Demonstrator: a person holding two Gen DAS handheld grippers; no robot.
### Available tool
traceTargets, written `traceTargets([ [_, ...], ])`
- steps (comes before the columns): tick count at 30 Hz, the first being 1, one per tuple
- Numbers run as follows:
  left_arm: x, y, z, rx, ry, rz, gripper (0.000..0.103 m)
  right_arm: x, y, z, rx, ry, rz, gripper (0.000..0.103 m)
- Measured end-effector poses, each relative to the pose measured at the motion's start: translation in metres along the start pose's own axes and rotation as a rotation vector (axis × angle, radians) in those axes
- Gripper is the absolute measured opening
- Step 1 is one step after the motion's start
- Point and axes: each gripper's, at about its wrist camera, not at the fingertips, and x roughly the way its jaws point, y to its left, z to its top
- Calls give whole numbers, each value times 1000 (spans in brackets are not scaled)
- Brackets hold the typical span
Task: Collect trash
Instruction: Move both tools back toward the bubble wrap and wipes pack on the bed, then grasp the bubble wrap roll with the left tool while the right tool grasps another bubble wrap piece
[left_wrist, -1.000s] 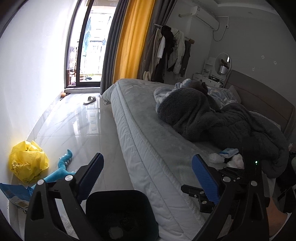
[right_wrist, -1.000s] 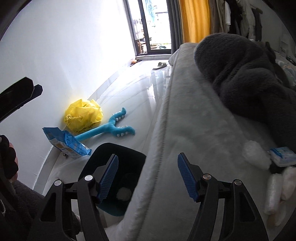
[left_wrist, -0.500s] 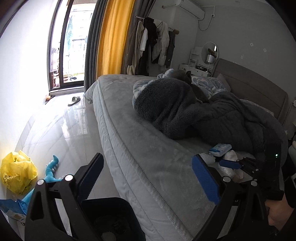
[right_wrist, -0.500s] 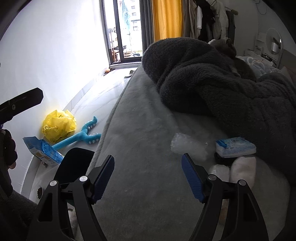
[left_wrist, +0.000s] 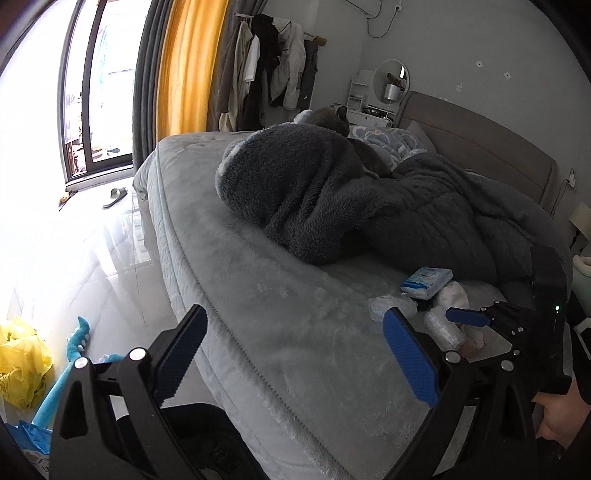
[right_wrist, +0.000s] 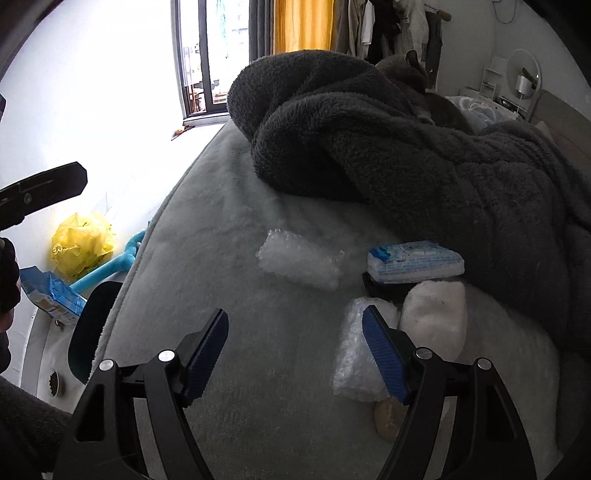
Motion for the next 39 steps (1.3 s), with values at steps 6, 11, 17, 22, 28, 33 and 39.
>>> traceTargets([
  [6, 19, -17, 2, 20, 35, -40, 98, 7, -12, -6, 9, 23, -25, 73],
  [11, 32, -28, 5, 10, 47, -56, 98, 13, -30, -11, 49, 44, -46, 63],
  [17, 48, -45, 8, 4, 57, -78, 98, 16, -47, -12, 88, 55, -41, 43],
  [22, 62, -60, 8, 1, 75, -91, 98, 17, -59, -15, 105, 68, -34, 34],
  [28, 81, -79, 4, 16, 112, -71, 98, 18, -64, -18, 108, 86, -20, 31],
  [33, 97, -92, 1, 18, 139, -61, 97, 9, -76, -17, 163, 53, 50, 28],
  [39, 115, -106, -6, 22, 184, -51, 96, -18, -83, -13, 163, -37, 128, 28],
])
